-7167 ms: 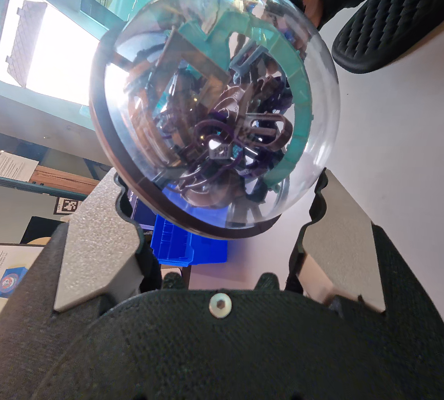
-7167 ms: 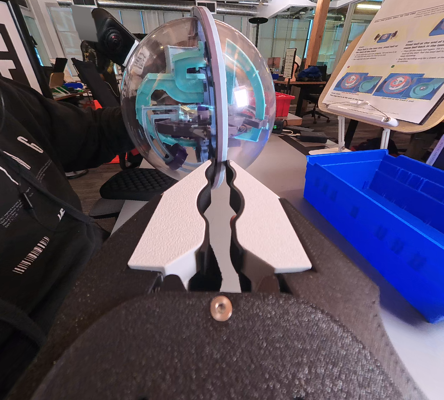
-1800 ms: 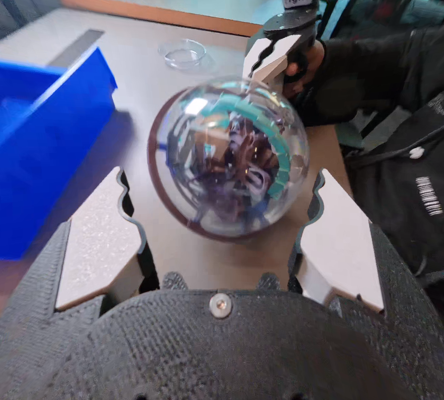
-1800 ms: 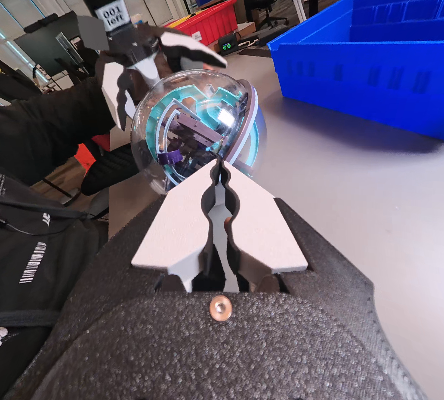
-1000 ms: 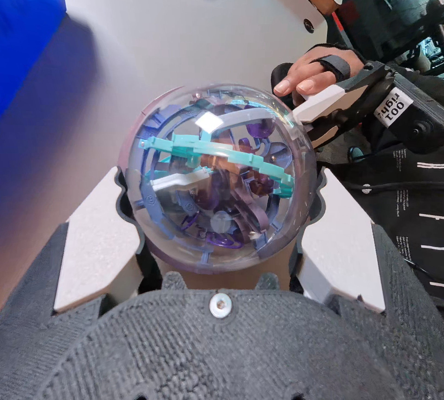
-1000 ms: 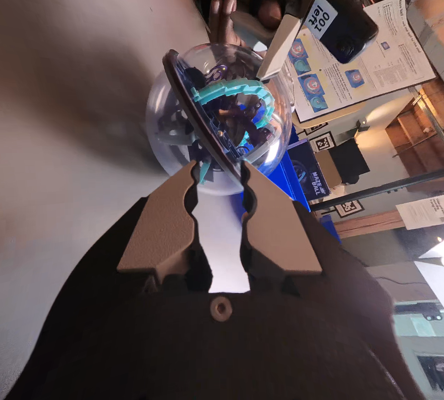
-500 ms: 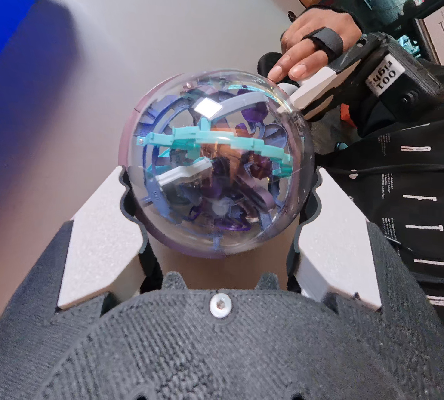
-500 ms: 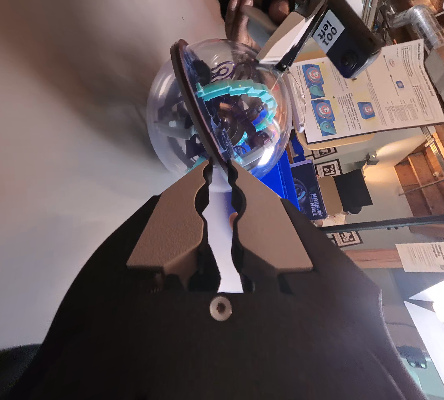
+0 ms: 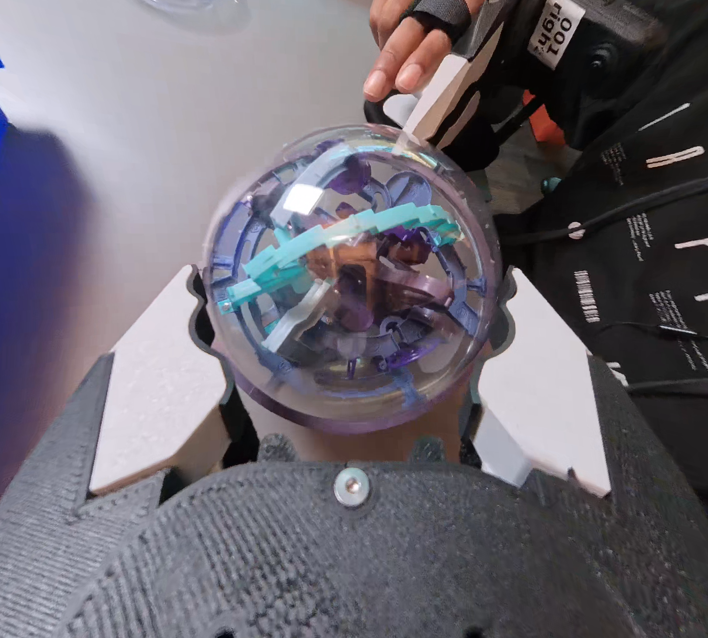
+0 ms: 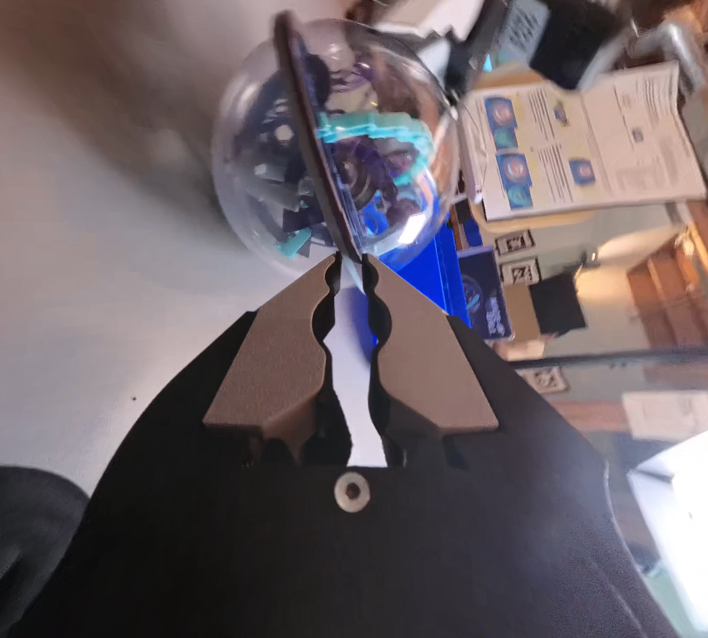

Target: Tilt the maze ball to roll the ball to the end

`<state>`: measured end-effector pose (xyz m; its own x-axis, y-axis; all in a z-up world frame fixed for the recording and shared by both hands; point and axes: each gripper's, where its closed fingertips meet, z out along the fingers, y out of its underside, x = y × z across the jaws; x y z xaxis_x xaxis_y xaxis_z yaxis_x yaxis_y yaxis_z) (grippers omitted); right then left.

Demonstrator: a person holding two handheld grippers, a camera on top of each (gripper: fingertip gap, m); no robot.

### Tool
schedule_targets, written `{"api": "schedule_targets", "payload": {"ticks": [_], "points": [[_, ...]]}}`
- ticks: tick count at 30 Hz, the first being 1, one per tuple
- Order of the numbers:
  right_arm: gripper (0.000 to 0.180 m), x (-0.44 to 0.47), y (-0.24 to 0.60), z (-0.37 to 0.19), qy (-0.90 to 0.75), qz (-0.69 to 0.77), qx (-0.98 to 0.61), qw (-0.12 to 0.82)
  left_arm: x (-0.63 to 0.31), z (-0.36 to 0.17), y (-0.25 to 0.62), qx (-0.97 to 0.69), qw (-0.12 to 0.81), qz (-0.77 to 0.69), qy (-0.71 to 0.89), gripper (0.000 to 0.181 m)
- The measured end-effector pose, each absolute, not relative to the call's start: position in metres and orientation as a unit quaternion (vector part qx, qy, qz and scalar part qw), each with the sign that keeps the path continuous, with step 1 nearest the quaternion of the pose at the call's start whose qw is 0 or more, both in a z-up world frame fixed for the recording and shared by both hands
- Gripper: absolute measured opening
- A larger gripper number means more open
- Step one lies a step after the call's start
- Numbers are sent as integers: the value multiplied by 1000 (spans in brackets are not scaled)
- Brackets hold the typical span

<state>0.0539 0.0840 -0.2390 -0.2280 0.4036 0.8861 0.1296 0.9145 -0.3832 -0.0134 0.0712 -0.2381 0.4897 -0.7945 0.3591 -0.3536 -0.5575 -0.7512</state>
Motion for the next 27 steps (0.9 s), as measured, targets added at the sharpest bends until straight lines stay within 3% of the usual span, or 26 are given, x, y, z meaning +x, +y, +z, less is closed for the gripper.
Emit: {"api": "schedule_targets", "payload": {"ticks": [3, 5, 9, 12, 21, 27], "points": [[13, 54, 103, -235, -731, 172, -283, 596, -15, -240, 73, -811, 351, -340, 321, 147], [25, 56, 107, -238, -707, 225, -353, 570, -14, -241, 70, -810, 379, -340, 289, 147], [76, 63, 95, -258, -676, 347, -470, 449, -15, -241, 61, -806, 439, -320, 234, 146], [93, 64, 75, -259, -650, 415, -501, 392, -15, -241, 56, -808, 472, -298, 190, 146], [107, 52, 48, -240, -629, 506, -500, 314, 6, -256, 23, -824, 439, -295, 203, 148], [105, 59, 53, -242, -635, 569, -468, 230, -5, -245, -2, -802, 399, -369, 249, 127]]}}
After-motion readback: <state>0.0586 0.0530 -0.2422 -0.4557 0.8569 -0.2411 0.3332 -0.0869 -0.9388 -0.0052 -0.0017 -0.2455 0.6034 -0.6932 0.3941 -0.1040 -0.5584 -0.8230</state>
